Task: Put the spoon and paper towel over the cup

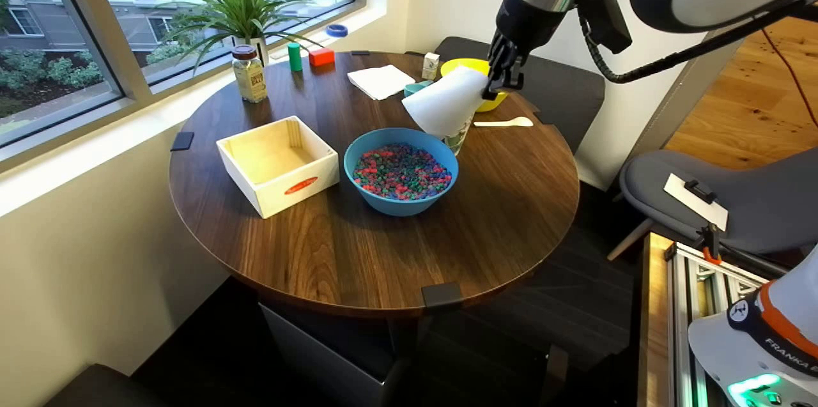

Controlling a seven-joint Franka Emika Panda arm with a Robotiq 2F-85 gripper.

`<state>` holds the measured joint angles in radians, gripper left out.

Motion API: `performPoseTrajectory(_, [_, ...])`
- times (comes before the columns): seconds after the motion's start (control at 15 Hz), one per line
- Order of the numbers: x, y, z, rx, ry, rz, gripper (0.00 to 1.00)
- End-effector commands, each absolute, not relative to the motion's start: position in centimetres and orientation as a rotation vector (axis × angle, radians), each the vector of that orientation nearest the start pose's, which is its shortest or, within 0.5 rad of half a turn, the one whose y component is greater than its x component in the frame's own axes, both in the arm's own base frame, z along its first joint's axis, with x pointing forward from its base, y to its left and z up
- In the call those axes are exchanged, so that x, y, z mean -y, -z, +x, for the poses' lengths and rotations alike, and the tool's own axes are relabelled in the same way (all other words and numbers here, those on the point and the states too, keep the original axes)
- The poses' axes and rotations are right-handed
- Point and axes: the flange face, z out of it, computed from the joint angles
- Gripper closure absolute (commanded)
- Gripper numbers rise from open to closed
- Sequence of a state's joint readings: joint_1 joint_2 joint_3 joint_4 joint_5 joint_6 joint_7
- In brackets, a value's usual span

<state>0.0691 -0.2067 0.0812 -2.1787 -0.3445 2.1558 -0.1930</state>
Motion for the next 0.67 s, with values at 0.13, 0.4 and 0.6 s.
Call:
performPoseTrajectory(0.13, [-4.9,-50.4,49.8,0.701,0.328,-3.350,0.99])
performPoseTrajectory(0.4, [-4.3,-51.0,50.0,0.601,0.403,-3.316,0.99])
performPoseTrajectory(0.6, [-3.5,-51.9,49.5,0.516,0.437,-3.294,0.99])
